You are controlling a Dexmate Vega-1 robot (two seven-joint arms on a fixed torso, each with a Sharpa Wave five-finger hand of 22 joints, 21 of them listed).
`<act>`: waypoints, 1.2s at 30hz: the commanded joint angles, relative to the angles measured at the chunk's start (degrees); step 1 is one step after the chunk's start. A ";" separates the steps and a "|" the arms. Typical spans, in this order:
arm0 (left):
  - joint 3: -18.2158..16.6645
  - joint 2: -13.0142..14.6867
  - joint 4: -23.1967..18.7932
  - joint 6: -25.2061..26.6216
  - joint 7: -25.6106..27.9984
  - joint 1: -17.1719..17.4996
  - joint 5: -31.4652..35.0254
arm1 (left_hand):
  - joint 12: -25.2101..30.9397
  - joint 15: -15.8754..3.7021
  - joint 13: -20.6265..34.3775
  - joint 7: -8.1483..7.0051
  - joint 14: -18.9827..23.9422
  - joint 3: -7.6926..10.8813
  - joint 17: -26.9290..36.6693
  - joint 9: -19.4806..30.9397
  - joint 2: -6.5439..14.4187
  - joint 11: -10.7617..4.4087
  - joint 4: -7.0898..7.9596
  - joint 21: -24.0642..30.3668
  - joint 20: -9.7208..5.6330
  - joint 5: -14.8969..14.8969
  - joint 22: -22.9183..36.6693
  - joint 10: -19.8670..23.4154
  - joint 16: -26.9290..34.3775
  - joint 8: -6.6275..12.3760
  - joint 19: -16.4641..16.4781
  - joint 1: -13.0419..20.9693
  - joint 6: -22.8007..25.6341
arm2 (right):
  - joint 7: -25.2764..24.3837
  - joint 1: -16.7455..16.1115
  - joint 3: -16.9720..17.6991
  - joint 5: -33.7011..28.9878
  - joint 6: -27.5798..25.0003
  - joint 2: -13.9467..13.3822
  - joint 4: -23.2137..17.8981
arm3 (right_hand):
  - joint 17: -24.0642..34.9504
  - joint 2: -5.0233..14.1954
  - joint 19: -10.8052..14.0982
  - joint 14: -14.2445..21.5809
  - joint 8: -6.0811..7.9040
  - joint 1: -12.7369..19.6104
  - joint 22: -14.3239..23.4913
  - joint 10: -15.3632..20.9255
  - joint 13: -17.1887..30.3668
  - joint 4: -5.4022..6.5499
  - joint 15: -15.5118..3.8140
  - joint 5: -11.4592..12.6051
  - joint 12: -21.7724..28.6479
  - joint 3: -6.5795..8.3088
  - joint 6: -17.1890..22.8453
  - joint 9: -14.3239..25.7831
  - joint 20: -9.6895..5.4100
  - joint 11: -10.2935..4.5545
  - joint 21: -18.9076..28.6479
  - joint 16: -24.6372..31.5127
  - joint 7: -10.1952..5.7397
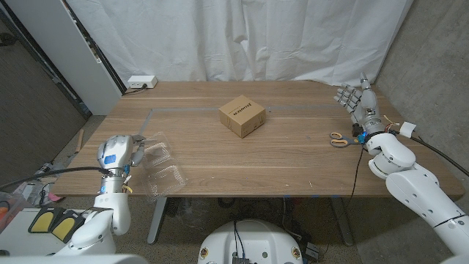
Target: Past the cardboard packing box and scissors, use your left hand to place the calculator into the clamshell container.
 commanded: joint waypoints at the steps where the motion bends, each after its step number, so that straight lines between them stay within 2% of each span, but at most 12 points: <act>1: 2.26 0.42 1.15 0.08 1.52 -1.52 -2.10 | 0.37 -2.73 0.19 1.82 0.11 0.96 0.11 0.62 0.00 -0.01 0.31 0.30 -6.37 0.41 0.17 0.18 0.10 0.24 -0.20 0.21 8.23 | -0.21 -0.19 -0.03 0.01 -0.07 -0.08 0.03 | 0.16 0.30 0.69 0.58 -0.20 -0.11 0.21 0.51 0.09 0.06 -0.17 0.02 -0.05 -0.10 0.50 0.12 -0.44 0.07 -0.08 -0.03 -0.12; 20: 3.85 1.23 2.04 0.46 3.37 -2.14 -4.42 | 0.06 -2.72 0.51 1.30 -0.84 1.31 0.08 0.72 0.04 0.02 0.36 0.32 -6.25 0.44 0.23 -1.06 -0.17 -0.34 -0.54 0.15 6.67 | -0.29 0.35 -0.57 0.43 -1.29 -0.43 0.14 | 0.16 0.36 0.86 0.56 -0.19 -0.13 0.23 0.45 0.10 0.01 -0.17 0.01 -0.10 -0.14 0.53 0.13 -0.47 0.18 -0.32 -0.05 -0.17; 36: 4.98 2.19 2.78 0.70 3.71 -3.31 -5.33 | -0.69 -2.60 0.75 0.68 -4.41 2.03 0.00 1.15 0.40 -0.11 0.09 -0.03 -5.52 0.25 0.36 -4.98 -0.84 -1.77 -2.28 0.41 1.69 | -0.64 1.14 -1.40 0.37 -1.84 -0.54 0.25 | 0.17 0.43 0.95 0.59 -0.19 -0.16 0.24 0.55 0.11 -0.02 0.02 0.00 -0.08 -0.18 0.55 0.13 -0.46 0.19 -0.58 -0.05 -0.15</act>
